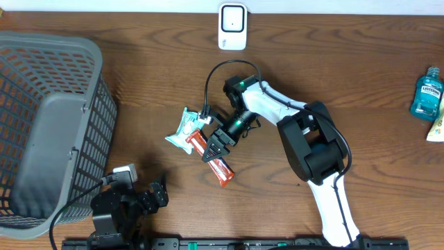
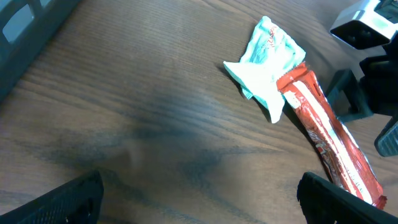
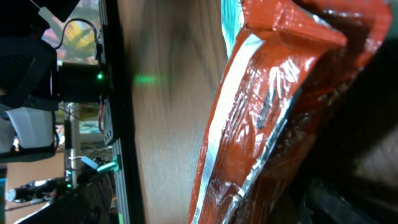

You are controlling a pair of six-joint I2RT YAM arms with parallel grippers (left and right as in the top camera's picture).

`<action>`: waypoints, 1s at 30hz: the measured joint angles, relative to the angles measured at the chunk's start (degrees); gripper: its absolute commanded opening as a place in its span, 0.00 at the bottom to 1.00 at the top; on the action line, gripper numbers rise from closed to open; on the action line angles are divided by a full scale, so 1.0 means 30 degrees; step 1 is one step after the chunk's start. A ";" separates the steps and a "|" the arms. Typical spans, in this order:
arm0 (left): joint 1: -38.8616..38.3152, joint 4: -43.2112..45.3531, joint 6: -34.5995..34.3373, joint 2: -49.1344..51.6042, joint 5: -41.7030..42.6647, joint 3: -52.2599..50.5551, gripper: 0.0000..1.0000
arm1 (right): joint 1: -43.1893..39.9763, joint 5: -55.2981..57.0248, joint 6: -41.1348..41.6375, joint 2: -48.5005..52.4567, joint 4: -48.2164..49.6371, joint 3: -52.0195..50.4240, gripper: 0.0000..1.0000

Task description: Scan the item barcode

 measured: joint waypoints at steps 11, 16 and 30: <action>0.0000 0.0000 0.0000 0.0000 0.0000 0.0000 0.98 | 0.0146 0.0444 0.0452 0.0066 -0.0554 0.0029 0.86; 0.0000 0.0000 0.0000 0.0000 0.0000 0.0000 0.98 | 0.1027 0.1792 0.1020 -0.0080 -0.0495 0.0291 0.80; 0.0000 0.0000 0.0000 0.0000 0.0000 0.0000 0.98 | 0.2433 0.3585 0.1982 -0.0044 -0.0517 0.0437 0.56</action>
